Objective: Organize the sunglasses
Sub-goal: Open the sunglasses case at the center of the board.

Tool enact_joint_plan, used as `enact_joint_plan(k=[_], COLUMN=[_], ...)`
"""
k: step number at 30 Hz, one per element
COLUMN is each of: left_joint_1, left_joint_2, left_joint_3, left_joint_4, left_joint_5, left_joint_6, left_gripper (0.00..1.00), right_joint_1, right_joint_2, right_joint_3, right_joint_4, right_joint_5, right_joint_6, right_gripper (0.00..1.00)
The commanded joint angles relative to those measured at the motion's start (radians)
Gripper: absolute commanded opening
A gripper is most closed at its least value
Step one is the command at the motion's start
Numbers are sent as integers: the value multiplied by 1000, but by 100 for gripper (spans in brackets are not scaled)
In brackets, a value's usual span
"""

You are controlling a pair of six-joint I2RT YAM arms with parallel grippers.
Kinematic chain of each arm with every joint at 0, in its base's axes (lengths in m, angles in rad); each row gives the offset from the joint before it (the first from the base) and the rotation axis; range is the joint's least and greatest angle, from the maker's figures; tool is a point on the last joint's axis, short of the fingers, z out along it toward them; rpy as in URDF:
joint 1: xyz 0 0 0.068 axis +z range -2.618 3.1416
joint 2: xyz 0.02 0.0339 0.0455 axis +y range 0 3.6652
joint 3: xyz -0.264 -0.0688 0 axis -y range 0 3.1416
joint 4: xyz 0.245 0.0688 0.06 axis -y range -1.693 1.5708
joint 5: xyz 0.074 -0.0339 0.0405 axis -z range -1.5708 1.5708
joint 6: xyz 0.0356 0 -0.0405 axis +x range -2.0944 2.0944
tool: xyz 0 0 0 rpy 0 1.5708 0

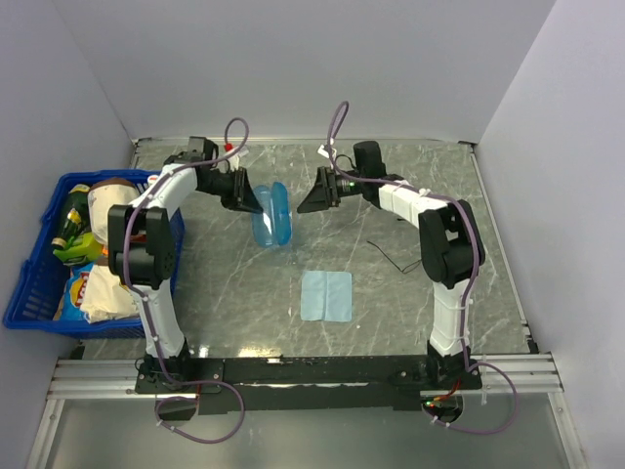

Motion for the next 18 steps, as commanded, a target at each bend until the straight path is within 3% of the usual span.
enact_joint_plan(k=[1, 6, 12, 18], left_joint_1=[17, 2, -35, -58], left_joint_2=[-29, -11, 44, 38], left_joint_3=[64, 91, 143, 112], left_joint_4=[-8, -24, -99, -80], left_joint_5=[-236, -391, -390, -414], left_joint_6=[-63, -89, -71, -81], left_gripper=[1, 1, 1, 1], right_joint_1=[-14, 19, 85, 96], right_joint_2=[1, -24, -47, -56], right_joint_3=[16, -38, -41, -59], right_joint_4=[-209, -112, -117, -91], right_joint_5=[162, 276, 405, 403], right_joint_6=[-134, -62, -63, -32], right_gripper=[95, 95, 94, 94])
